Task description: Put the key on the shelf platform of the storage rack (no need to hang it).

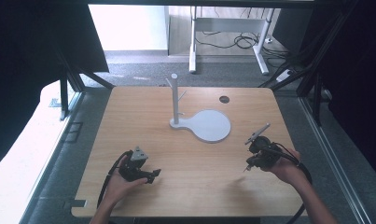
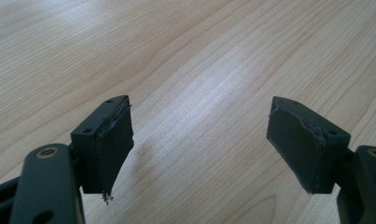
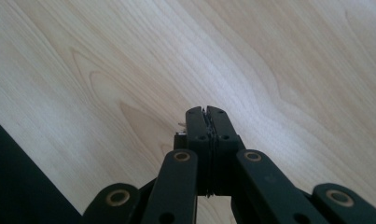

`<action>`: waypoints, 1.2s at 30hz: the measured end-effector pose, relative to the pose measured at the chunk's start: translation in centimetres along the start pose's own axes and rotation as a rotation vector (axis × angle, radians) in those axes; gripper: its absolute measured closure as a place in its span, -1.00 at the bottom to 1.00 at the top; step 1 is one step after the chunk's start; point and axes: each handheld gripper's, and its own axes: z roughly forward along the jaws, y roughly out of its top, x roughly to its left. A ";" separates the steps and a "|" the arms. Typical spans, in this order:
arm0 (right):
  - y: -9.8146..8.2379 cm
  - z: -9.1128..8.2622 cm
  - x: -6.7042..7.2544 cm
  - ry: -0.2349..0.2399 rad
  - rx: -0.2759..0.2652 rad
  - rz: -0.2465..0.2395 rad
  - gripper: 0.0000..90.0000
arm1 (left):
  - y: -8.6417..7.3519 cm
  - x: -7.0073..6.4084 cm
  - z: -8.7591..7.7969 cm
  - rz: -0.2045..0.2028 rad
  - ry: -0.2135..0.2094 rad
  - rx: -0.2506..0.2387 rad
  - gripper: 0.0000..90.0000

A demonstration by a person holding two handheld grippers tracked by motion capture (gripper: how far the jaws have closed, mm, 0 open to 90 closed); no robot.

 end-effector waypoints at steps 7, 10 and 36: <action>1.7 0.2 0.0 0.005 -0.016 -0.015 0.99 | 0.0 0.0 0.1 -0.005 -0.002 0.001 -0.49; 2.4 0.4 0.2 0.009 -0.015 -0.014 0.99 | 0.0 0.0 0.0 -0.007 -0.002 -0.001 -0.49; 4.8 1.2 -0.6 0.016 -0.023 -0.008 0.99 | -0.1 0.1 0.2 -0.010 -0.003 0.005 -0.49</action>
